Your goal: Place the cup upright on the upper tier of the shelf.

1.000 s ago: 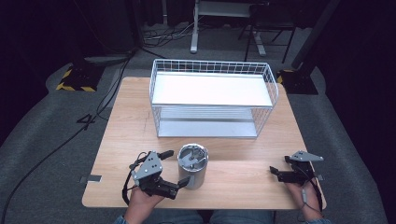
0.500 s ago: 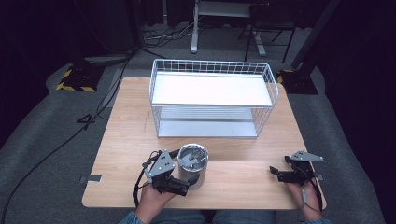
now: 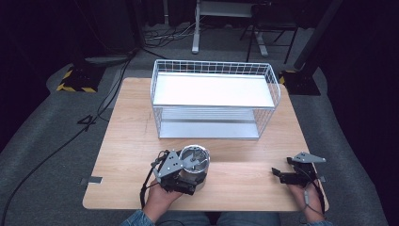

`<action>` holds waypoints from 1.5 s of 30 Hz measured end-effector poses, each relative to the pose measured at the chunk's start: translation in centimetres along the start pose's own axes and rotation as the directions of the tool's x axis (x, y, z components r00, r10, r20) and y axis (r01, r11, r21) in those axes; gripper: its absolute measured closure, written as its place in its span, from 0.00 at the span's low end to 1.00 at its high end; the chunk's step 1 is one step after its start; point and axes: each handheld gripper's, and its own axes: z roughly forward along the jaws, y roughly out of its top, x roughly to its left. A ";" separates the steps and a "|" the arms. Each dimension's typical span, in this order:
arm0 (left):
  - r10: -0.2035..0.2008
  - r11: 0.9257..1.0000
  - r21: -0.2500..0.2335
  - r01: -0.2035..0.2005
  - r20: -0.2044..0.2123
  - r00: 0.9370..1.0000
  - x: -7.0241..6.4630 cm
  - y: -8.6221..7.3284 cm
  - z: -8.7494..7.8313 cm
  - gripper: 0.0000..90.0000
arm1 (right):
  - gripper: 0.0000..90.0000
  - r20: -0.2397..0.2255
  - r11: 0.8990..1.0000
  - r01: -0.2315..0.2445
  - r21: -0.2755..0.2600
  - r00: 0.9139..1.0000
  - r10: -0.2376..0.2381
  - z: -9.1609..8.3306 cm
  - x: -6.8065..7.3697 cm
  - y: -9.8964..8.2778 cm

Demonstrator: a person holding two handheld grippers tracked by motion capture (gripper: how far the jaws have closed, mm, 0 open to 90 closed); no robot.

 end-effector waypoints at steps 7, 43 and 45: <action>0.031 0.999 0.013 -0.031 -0.021 0.999 -0.2 -0.1 0.2 0.03 | 0.17 0.006 1.000 -0.008 0.002 1.000 0.008 -0.1 0.1 0.0; 0.006 0.997 0.077 -0.005 -0.004 1.000 0.9 2.8 -1.4 0.04 | 0.18 0.008 1.000 -0.011 0.001 1.000 0.011 -0.1 0.1 0.0; 0.006 0.997 0.078 -0.006 -0.001 1.000 1.0 3.2 -1.5 0.04 | 0.18 0.008 1.000 -0.011 0.000 1.000 0.011 -0.1 0.1 0.0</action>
